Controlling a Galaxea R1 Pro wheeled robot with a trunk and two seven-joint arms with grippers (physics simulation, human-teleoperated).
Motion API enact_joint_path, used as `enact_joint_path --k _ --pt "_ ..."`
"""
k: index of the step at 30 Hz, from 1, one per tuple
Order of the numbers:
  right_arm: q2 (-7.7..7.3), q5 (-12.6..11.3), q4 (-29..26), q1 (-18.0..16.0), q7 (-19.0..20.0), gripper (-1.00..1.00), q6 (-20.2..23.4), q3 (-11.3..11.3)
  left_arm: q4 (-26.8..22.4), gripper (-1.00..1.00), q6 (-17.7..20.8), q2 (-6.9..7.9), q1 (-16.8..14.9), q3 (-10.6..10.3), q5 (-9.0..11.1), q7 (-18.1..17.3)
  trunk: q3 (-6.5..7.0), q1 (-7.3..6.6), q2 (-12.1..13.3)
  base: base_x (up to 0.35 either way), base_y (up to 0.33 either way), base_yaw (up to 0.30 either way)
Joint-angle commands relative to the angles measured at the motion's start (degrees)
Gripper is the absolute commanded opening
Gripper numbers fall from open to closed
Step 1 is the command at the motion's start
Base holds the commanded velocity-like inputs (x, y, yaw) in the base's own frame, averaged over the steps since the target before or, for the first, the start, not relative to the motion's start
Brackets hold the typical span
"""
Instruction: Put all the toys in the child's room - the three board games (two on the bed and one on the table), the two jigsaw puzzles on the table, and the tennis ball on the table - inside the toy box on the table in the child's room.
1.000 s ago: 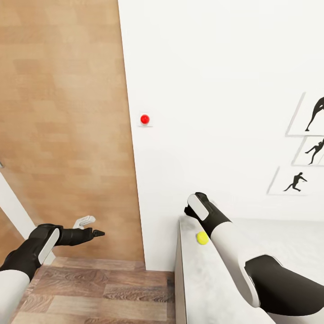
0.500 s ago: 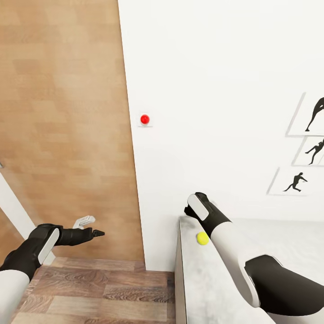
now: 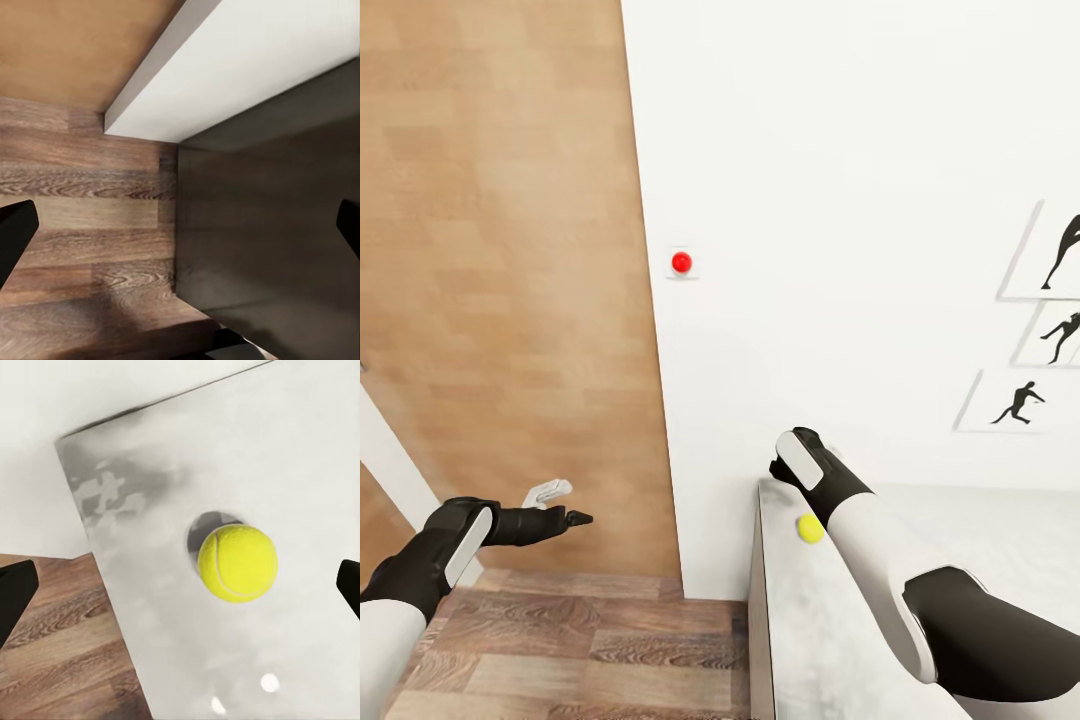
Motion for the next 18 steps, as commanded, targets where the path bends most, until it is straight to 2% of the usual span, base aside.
enact_joint_path --k 1,18 --pt "-0.08 -0.38 -0.06 -0.06 -0.43 1.0 0.29 0.34 -0.03 1.0 0.28 0.03 -0.05 -0.06 0.1 -0.07 -0.23 0.04 -0.14 0.0 0.0 0.0" --pt "-0.05 -0.25 -0.08 -1.15 -0.77 1.0 0.45 0.34 -0.03 1.0 0.28 0.1 -0.05 -0.06 0.13 -0.07 -1.82 0.04 -0.14 0.0 0.0 -0.026"
